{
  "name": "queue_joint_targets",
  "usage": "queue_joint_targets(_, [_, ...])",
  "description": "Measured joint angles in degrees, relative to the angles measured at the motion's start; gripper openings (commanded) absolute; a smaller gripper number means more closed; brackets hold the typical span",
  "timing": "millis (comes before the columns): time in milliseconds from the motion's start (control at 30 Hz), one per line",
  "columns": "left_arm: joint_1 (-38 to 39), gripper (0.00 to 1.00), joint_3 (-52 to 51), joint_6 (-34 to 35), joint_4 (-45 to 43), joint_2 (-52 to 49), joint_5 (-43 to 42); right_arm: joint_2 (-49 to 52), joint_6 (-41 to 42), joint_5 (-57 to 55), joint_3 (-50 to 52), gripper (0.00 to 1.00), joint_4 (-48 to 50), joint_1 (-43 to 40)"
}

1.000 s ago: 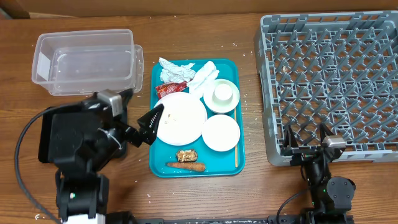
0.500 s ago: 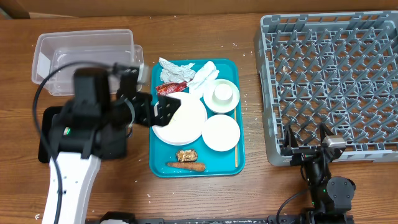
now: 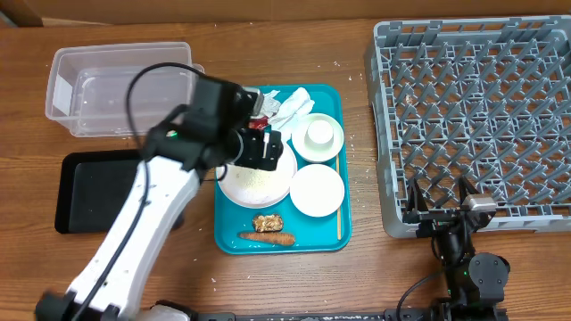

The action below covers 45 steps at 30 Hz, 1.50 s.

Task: Sort waste into correct bins and load items into the dishwasher
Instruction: 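Move the left gripper over the white rice plate on the teal tray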

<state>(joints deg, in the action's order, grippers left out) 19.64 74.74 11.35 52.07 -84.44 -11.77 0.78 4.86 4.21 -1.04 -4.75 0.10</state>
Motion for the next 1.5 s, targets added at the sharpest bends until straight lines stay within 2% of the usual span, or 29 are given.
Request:
queue_joint_targets(233, [1.6, 1.00, 0.0, 6.2, 1.1, -7.1, 13.0, 0.0, 0.0, 0.0, 0.0, 1.00, 0.0, 0.0])
queue_joint_targets(433, [1.6, 1.00, 0.0, 7.2, 0.5, -9.0, 16.1, 0.0, 0.0, 0.0, 0.0, 1.00, 0.0, 0.0])
queue_joint_targets(800, [4.4, 1.00, 0.0, -0.9, 3.8, -10.5, 8.1, 0.0, 0.0, 0.0, 0.0, 1.00, 0.0, 0.0])
queue_joint_targets(1233, [8.8, 1.00, -2.4, -1.5, 8.2, -11.4, 6.8, 0.0, 0.0, 0.0, 0.0, 1.00, 0.0, 0.0])
queue_joint_targets(1500, [9.3, 1.00, -7.6, -1.6, 3.8, -11.4, 6.8, 0.0, 0.0, 0.0, 0.0, 1.00, 0.0, 0.0])
